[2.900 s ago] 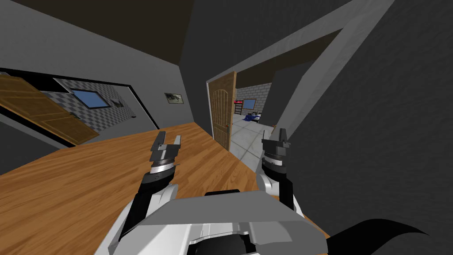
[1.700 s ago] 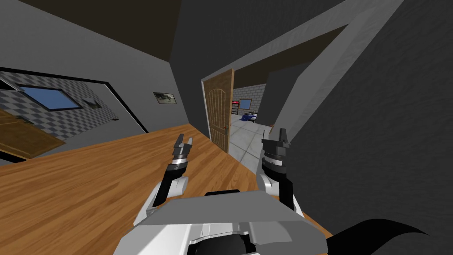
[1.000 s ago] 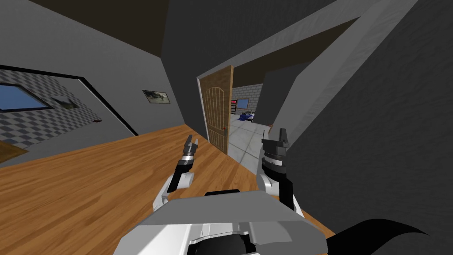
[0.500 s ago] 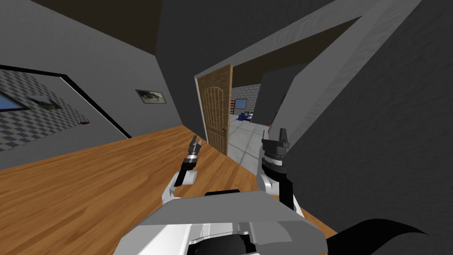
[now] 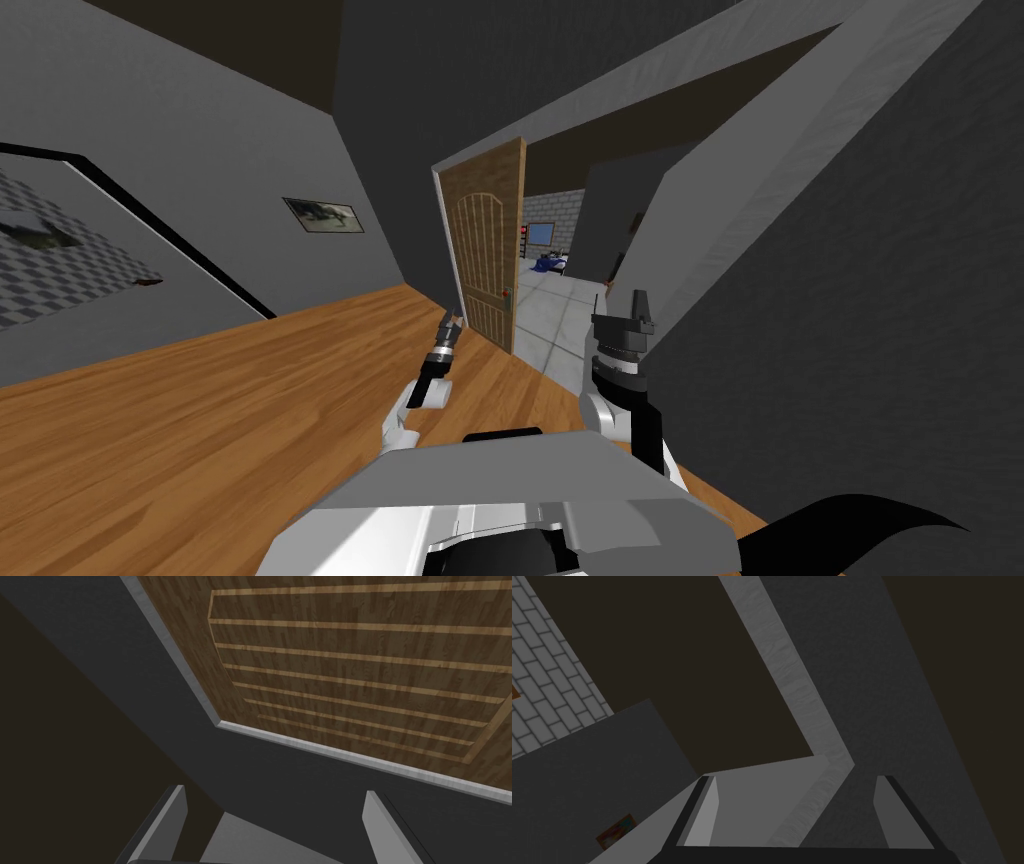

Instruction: Push the door open

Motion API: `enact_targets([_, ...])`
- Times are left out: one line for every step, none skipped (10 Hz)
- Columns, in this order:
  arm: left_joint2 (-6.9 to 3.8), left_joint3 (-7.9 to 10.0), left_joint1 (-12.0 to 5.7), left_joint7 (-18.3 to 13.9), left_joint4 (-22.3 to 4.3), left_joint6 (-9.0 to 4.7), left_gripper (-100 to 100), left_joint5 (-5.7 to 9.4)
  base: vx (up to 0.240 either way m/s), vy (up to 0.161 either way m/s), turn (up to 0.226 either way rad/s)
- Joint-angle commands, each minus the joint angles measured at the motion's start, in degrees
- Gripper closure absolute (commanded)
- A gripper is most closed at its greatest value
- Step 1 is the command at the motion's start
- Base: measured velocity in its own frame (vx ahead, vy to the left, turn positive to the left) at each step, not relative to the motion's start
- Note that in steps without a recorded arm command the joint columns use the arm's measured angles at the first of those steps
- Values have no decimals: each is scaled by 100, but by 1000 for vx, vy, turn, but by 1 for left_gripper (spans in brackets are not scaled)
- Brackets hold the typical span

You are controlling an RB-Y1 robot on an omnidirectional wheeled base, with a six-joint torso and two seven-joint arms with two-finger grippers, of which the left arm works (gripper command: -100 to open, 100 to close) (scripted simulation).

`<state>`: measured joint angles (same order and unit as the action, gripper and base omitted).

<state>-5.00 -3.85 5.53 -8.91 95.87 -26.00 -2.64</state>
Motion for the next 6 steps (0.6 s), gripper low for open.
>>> enact_targets([11, -40, -130, 15, -286, -61, -100, 9, 43, 35, -55])
enact_targets([10, -70, -243, 20, -470, -66, -100, 21, 72, 41, -81])
enact_targets([9, -101, -357, 26, -619, -71, -100, 32, 85, 60, -88])
enact_targets([9, -101, -357, 26, -681, -71, -100, 32, 54, 45, -38])
enact_targets([9, -131, -470, 31, -869, -76, -100, 44, 51, 38, -49])
enact_targets([9, -131, -470, 31, -873, -76, -100, 44, 36, 33, -28])
